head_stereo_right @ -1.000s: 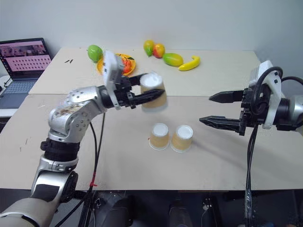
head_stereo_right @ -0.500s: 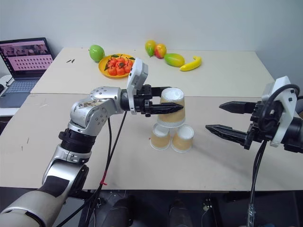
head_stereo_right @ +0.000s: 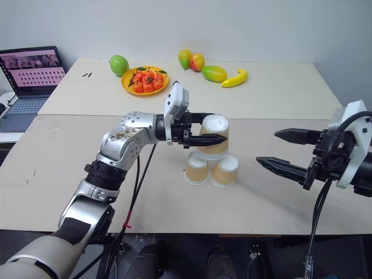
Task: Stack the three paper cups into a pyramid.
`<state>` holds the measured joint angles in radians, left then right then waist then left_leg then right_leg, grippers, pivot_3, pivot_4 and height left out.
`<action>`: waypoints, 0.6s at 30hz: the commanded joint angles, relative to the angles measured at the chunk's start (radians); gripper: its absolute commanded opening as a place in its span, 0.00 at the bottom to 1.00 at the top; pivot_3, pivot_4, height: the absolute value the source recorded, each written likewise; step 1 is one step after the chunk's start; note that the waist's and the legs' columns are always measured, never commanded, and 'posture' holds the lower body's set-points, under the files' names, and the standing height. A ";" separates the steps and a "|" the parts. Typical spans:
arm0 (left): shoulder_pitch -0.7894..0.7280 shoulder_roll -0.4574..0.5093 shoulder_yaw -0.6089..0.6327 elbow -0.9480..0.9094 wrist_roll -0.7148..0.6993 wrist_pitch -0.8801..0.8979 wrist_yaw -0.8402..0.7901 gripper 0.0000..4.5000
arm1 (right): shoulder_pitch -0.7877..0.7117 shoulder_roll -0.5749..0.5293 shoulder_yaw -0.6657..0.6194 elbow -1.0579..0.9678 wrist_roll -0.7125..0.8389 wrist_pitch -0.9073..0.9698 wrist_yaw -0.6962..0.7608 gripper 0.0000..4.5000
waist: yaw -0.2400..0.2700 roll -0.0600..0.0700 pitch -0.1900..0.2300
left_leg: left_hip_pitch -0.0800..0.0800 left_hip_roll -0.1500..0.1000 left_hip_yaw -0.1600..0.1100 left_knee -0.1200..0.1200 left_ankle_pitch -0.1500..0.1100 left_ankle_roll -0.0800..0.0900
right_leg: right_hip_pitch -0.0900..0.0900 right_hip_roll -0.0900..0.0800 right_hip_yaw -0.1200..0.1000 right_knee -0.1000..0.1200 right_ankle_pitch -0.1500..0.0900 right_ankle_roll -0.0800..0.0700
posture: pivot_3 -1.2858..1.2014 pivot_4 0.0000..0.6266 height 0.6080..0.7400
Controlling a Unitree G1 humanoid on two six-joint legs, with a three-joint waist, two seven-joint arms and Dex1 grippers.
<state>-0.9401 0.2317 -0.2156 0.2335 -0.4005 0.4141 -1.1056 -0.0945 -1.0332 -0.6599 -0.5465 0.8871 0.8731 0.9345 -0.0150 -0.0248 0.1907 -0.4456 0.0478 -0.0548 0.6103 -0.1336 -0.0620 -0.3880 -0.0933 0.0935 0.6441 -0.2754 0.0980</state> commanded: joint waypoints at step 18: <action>0.019 -0.025 0.010 0.011 0.029 -0.033 -0.024 0.65 | -0.039 -0.033 -0.017 -0.005 0.024 -0.008 -0.049 1.00 | 0.000 0.000 0.000 | 0.000 0.000 0.000 0.000 0.000 0.000 | 0.000 0.000 0.000 0.000 0.000 0.000 | 0.52 0.24 0.94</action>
<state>-0.9193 0.2127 -0.2171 0.2761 -0.3632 0.3928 -1.1284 -0.1139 -1.0473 -0.6466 -0.5456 0.8888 0.8730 0.8906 -0.0155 -0.0248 0.1907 -0.4456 0.0478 -0.0549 0.6103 -0.1336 -0.0620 -0.3880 -0.0933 0.0934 0.6443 -0.2754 0.0980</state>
